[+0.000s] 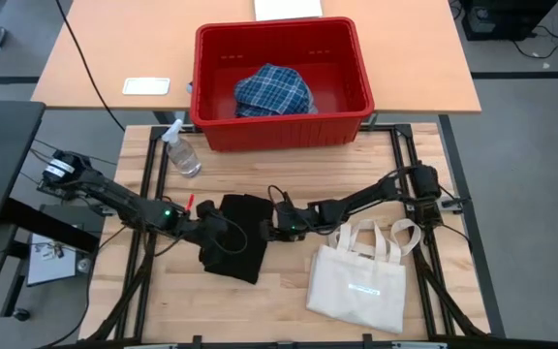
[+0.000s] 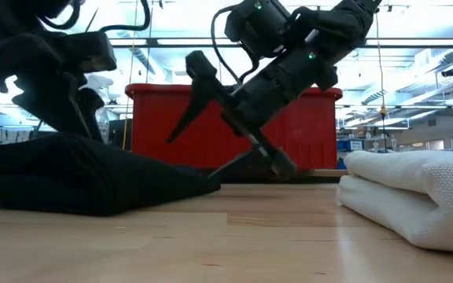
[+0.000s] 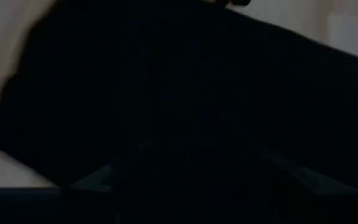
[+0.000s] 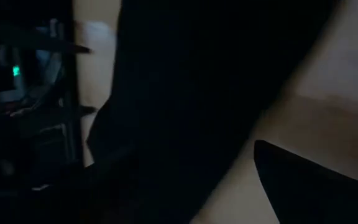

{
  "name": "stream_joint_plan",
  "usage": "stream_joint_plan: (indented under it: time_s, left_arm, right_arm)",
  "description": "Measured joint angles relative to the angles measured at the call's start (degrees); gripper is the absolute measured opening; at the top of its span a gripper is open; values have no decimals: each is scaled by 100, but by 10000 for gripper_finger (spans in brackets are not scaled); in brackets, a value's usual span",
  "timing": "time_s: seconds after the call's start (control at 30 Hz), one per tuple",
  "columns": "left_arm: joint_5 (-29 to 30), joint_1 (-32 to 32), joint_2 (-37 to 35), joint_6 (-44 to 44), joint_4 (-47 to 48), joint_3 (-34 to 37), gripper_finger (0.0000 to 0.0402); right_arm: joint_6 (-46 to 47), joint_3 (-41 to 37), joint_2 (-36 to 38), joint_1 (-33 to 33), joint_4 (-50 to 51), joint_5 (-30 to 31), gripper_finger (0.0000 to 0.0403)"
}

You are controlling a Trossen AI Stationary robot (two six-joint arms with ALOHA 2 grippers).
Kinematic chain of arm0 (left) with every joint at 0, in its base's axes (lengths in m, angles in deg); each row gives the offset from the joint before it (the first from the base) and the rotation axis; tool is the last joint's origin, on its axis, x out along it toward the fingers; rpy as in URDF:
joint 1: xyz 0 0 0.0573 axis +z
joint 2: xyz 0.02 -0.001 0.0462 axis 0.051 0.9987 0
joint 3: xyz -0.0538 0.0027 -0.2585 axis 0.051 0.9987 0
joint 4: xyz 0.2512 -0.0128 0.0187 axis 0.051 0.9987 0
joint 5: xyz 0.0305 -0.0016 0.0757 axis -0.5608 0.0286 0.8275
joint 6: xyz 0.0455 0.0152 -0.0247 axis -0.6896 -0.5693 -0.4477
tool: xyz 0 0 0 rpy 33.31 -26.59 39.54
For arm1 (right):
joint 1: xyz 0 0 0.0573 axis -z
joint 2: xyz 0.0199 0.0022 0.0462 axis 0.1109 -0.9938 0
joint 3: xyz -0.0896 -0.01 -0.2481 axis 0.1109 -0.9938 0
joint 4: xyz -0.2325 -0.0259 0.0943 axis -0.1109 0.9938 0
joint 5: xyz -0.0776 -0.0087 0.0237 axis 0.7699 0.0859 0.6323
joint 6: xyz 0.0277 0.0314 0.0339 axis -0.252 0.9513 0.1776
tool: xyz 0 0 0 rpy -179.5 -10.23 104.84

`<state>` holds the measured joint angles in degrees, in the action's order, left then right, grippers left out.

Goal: Fold laundry
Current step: Put the black shirt into the red bin

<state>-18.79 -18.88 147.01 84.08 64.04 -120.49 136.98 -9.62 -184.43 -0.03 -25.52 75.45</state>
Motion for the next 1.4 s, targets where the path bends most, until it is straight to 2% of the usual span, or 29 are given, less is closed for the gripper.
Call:
stream_joint_plan:
  time_s: [0.13,0.2,0.4,0.53,0.83,1.07,1.3,1.4]
  left_arm:
    - [-377,46,197,56,-429,277,226]
    - [-431,48,286,235,-575,394,220]
    - [-428,48,293,303,-769,521,208]
    - [-432,57,314,-25,-833,522,206]
    - [-723,149,768,-59,-1052,502,205]
    - [-817,147,806,-13,-1625,524,205]
    - [-793,149,806,325,-1592,524,205]
    - [-770,149,806,337,-1596,524,205]
  right_arm:
    - [-8,0,-176,-65,-521,-152,335]
    - [25,0,-184,-70,-505,-286,349]
    - [297,6,-177,-80,-132,-187,377]
    - [433,6,-182,-120,-41,305,380]
    - [650,152,-188,-48,47,369,380]
    - [510,872,-186,-48,1185,764,374]
    - [593,859,-186,30,1194,234,367]
    - [655,859,-188,-62,1268,344,365]
